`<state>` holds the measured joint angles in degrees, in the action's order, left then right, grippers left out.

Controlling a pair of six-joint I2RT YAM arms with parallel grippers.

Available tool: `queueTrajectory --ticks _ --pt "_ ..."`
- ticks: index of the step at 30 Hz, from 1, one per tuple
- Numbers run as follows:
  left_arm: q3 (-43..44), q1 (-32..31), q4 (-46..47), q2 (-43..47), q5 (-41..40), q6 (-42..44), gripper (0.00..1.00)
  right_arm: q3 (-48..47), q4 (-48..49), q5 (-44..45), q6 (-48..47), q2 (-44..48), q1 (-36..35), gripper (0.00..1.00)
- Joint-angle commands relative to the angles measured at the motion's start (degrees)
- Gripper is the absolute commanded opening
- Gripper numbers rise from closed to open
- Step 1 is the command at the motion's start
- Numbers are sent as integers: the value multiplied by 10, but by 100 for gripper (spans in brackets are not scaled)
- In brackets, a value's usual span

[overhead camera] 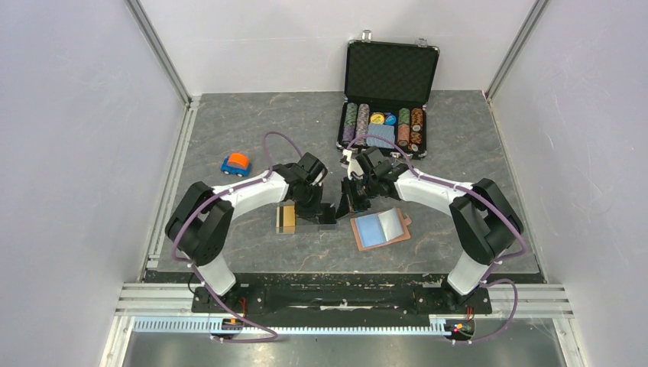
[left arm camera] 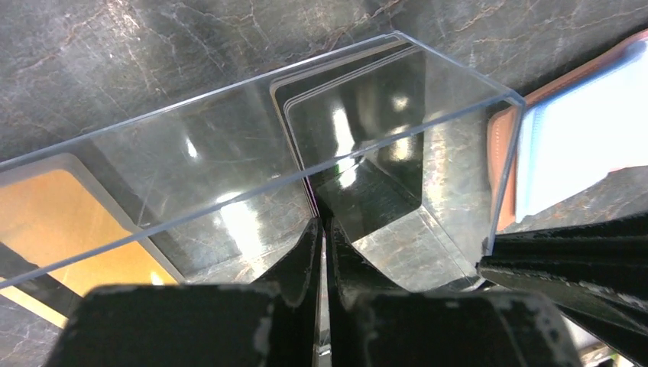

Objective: Put the credit cards into the card holder
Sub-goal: Pick up the credit card from the storage box.

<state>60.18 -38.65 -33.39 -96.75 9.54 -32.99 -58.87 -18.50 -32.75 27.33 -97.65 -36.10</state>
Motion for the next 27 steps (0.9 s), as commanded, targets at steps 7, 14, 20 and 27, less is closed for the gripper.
queueTrajectory --ticks 7,14,20,27 --pt "39 -23 1 -29 12 39 10 15 4 -3 -13 3 -3 2" --pt "51 -24 -5 -17 3 36 2 17 4 -4 -14 5 -3 2" --pt "55 -24 -5 8 -6 30 2 16 4 -4 -15 4 -3 1" --pt "52 -24 9 18 7 22 2 16 4 -4 -15 4 -3 2"
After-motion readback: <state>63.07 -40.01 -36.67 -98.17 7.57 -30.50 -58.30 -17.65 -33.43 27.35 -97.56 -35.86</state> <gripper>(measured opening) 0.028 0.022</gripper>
